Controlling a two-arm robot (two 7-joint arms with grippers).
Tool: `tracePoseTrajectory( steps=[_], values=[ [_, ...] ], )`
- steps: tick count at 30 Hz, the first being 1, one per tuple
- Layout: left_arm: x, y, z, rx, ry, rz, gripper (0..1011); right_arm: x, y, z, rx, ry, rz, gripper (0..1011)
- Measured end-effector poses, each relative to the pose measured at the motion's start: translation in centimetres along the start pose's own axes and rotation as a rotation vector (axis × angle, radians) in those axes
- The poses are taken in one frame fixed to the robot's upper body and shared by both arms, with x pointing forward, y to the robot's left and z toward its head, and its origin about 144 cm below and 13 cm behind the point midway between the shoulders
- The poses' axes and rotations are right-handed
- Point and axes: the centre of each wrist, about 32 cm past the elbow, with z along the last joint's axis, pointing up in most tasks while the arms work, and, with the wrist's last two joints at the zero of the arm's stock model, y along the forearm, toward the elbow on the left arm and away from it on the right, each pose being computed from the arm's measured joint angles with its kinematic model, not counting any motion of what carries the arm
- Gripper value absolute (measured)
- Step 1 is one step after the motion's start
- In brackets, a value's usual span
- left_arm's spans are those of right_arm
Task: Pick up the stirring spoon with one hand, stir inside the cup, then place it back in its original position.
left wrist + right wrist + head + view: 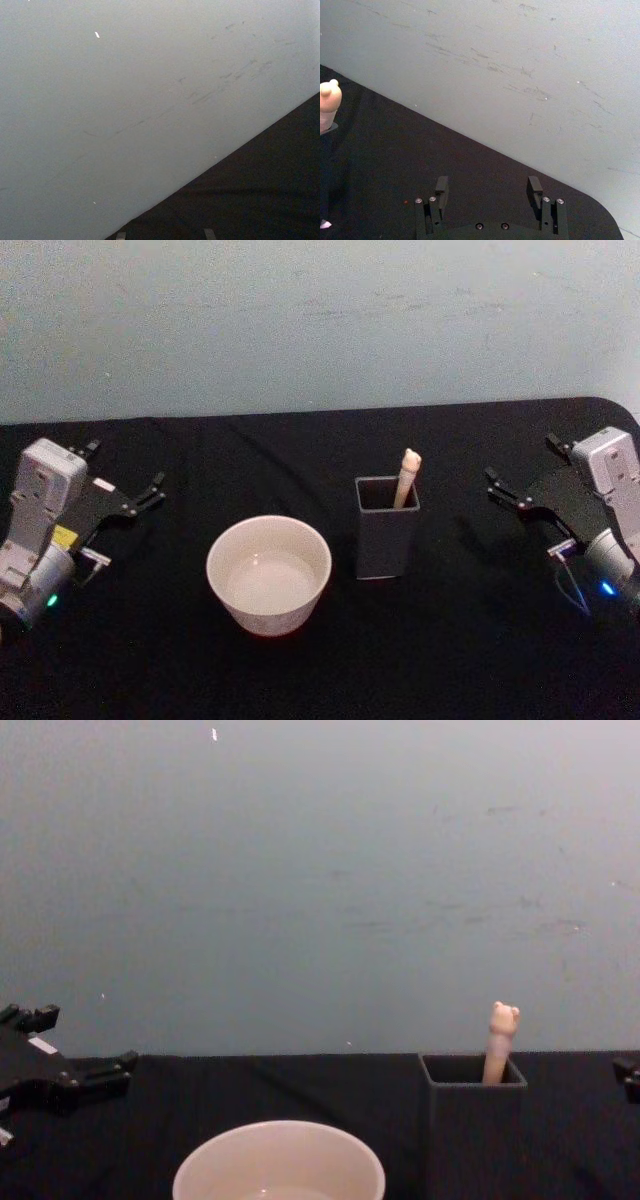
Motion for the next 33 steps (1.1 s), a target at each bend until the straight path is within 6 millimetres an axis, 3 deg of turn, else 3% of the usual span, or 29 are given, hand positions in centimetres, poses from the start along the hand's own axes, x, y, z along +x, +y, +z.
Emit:
tracePoseTrajectory(
  steps=[33],
  values=[
    [0.0, 0.0, 0.0, 0.0, 0.0, 0.0, 1001, 0.02, -0.01, 0.0, 0.0, -0.001, 0.0, 1002]
  ],
)
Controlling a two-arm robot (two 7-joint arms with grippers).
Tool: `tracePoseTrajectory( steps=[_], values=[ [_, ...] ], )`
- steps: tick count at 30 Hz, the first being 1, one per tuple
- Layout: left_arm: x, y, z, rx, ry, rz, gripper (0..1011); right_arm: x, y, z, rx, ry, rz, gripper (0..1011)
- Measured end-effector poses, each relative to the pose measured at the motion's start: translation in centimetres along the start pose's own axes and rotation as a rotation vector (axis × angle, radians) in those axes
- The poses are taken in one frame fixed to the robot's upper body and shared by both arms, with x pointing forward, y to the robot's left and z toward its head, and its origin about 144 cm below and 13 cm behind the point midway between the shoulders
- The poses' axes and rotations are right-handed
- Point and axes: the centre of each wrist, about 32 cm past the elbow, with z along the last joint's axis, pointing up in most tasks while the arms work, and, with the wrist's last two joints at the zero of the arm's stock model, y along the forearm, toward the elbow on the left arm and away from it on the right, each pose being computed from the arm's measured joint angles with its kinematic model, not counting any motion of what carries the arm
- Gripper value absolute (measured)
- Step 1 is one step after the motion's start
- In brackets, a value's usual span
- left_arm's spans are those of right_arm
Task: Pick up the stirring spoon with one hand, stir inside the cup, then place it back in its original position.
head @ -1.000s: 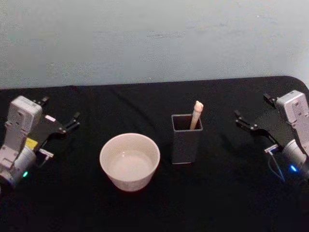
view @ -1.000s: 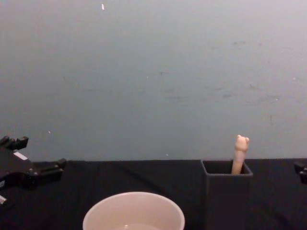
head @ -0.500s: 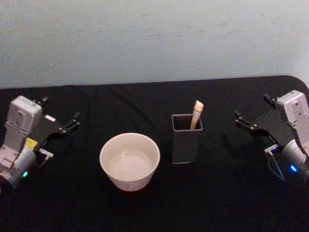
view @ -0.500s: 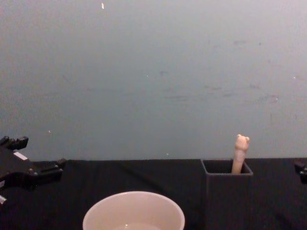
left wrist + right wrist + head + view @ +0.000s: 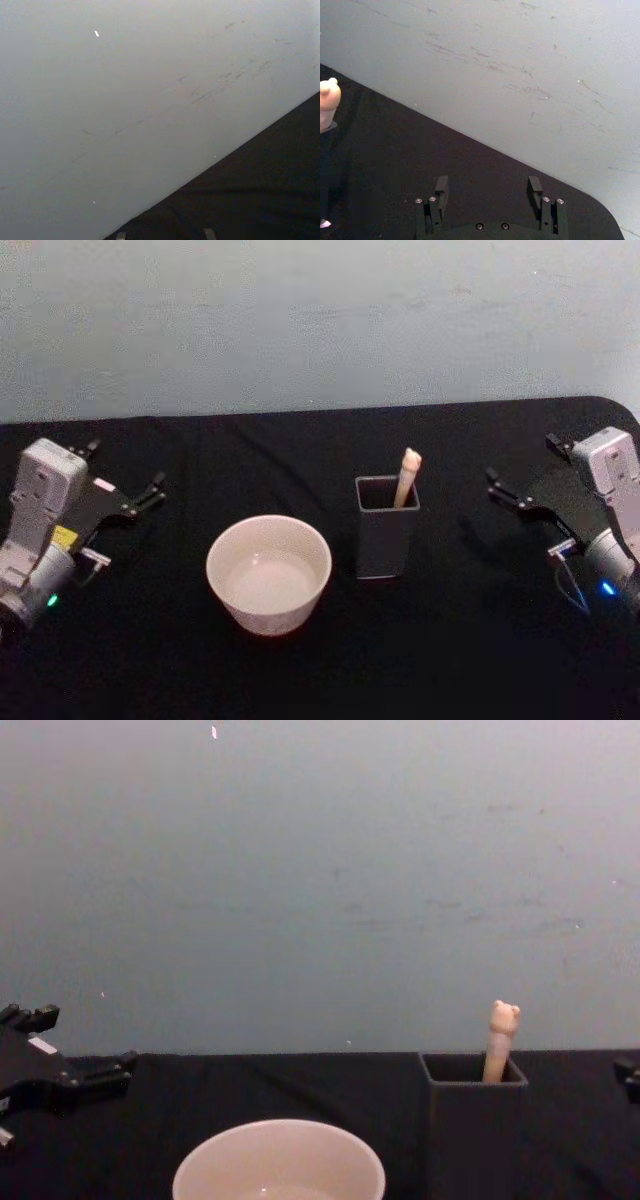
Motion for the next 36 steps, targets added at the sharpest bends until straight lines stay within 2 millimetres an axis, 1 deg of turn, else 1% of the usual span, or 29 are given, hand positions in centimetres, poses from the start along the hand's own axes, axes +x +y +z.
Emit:
tracePoseTrajectory(
  steps=[6, 15, 21, 24, 31, 36],
  values=[
    [0.0, 0.0, 0.0, 0.0, 0.0, 0.0, 1001, 0.0, 0.0, 0.0, 0.002, 0.001, -0.002, 1003],
    [0.0, 0.0, 0.0, 0.0, 0.0, 0.0, 1001, 0.8, -0.3, 1.0, 0.044, 0.05, 0.048, 1003],
    [0.0, 0.0, 0.0, 0.0, 0.0, 0.0, 1002, 1.6, -1.3, 2.0, 0.052, 0.109, 0.107, 1003],
    [0.0, 0.0, 0.0, 0.0, 0.0, 0.0, 1001, 1.9, -2.1, 2.5, 0.048, 0.155, 0.147, 1003],
    [0.0, 0.0, 0.0, 0.0, 0.0, 0.0, 1001, 1.7, -3.1, 2.7, 0.038, 0.209, 0.248, 1003],
    [0.0, 0.0, 0.0, 0.0, 0.0, 0.0, 1001, 1.2, -3.2, 2.8, 0.041, 0.232, 0.3, 1003]
  ],
)
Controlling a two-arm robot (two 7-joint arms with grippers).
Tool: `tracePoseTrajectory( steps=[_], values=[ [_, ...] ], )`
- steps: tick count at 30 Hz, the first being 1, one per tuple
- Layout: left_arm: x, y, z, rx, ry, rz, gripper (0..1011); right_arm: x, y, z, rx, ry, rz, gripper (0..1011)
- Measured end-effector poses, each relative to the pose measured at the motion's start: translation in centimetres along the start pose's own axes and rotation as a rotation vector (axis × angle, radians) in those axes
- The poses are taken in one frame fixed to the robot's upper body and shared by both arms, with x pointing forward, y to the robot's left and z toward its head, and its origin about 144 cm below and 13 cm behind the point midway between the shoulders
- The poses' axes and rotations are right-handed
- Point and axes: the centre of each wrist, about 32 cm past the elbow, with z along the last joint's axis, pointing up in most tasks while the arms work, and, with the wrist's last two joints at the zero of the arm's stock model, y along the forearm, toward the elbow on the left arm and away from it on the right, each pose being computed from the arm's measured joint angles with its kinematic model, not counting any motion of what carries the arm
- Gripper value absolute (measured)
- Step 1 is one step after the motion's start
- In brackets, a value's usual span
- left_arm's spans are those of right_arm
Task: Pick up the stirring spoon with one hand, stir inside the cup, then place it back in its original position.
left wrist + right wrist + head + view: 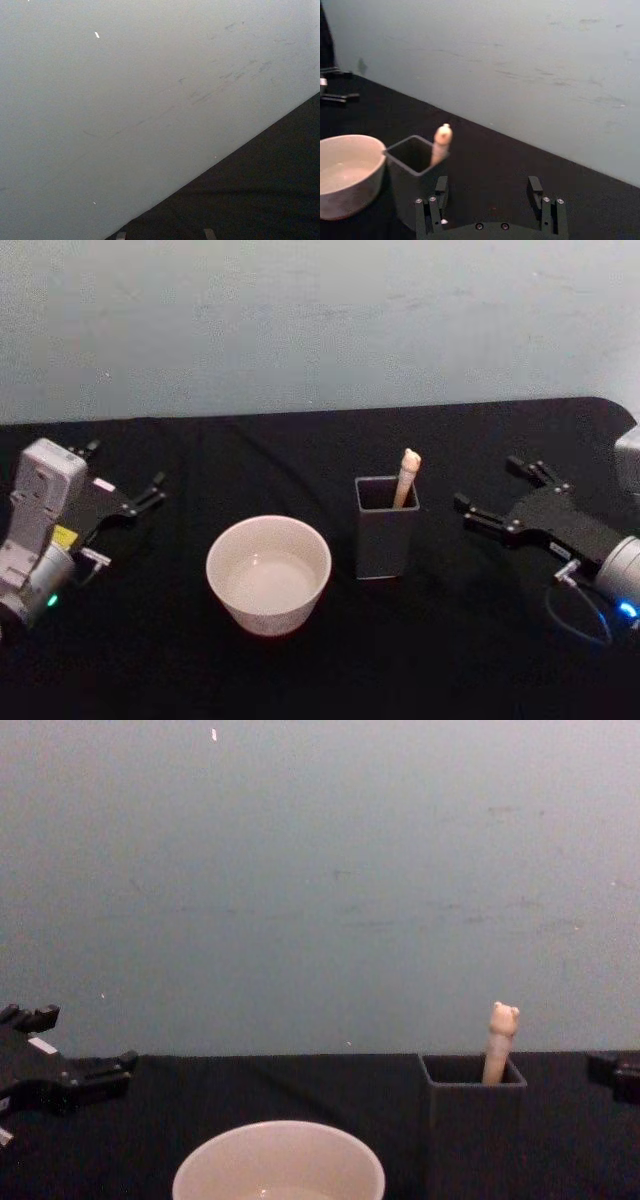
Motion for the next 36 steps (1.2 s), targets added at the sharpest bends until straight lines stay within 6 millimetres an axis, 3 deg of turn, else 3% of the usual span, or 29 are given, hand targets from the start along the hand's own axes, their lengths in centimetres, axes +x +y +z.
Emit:
tracePoseTrajectory(
  steps=[15, 36],
  values=[
    [0.0, 0.0, 0.0, 0.0, 0.0, 0.0, 1002, -1.0, 2.4, 0.3, 0.015, 0.072, 0.107, 1003],
    [0.0, 0.0, 0.0, 0.0, 0.0, 0.0, 1001, -0.6, 6.4, 0.7, 0.014, 0.129, 0.114, 1003]
  ],
)
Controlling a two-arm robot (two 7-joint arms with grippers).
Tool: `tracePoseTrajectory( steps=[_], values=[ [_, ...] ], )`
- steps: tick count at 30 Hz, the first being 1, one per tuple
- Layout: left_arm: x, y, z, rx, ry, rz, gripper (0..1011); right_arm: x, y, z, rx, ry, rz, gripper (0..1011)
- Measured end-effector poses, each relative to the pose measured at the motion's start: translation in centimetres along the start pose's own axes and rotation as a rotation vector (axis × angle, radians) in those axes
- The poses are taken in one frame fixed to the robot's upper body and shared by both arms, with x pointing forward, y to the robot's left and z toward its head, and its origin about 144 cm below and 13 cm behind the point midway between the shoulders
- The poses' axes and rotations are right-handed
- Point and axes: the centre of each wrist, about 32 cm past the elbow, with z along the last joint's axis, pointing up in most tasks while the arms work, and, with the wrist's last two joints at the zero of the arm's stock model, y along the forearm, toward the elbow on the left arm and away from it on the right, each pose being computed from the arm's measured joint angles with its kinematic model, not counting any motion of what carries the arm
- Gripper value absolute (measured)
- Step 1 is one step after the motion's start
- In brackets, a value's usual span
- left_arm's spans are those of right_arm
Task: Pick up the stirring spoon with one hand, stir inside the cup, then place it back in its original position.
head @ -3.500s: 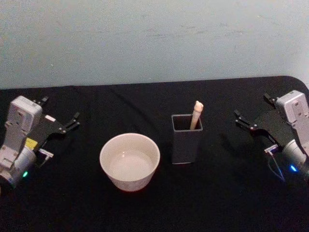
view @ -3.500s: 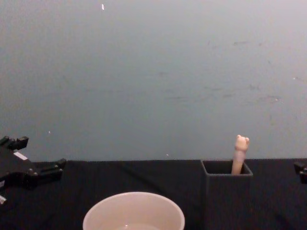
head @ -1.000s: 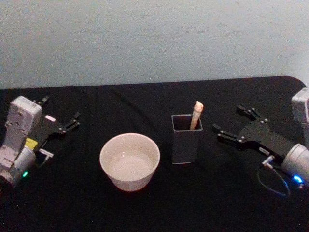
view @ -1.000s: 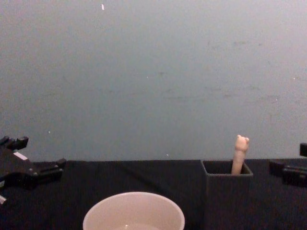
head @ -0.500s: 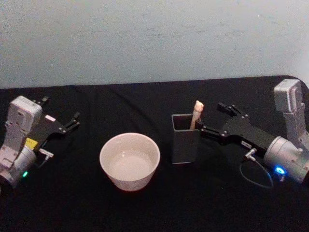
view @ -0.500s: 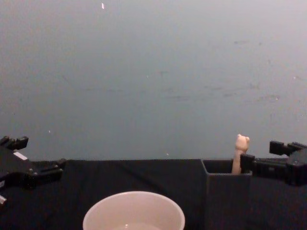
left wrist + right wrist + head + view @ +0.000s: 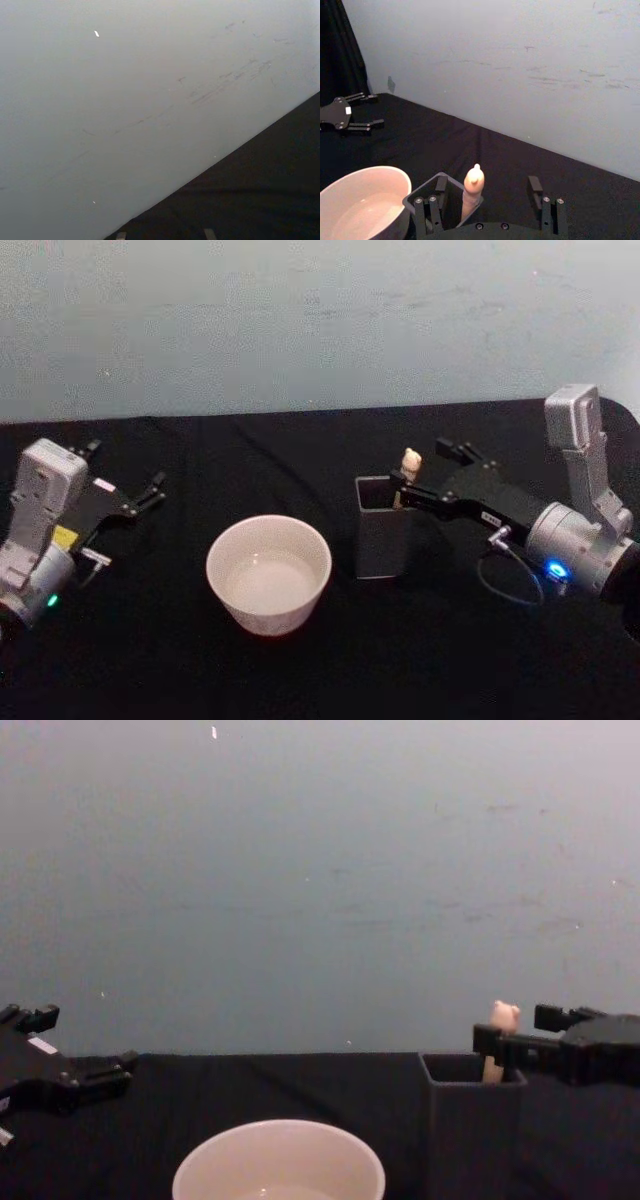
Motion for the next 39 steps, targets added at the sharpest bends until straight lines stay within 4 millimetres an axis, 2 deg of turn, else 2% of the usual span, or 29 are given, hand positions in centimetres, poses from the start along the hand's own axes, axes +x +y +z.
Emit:
tracePoseTrajectory(
  steps=[12, 33, 39],
  values=[
    [0.0, 0.0, 0.0, 0.0, 0.0, 0.0, 1001, 0.06, 0.69, 0.08, -0.006, 0.018, 0.006, 1002],
    [0.0, 0.0, 0.0, 0.0, 0.0, 0.0, 1001, 0.08, 0.69, 0.11, -0.005, 0.021, 0.006, 1003],
    [0.0, 0.0, 0.0, 0.0, 0.0, 0.0, 1001, 0.08, 0.67, 0.1, -0.005, 0.02, 0.006, 890]
  ],
)
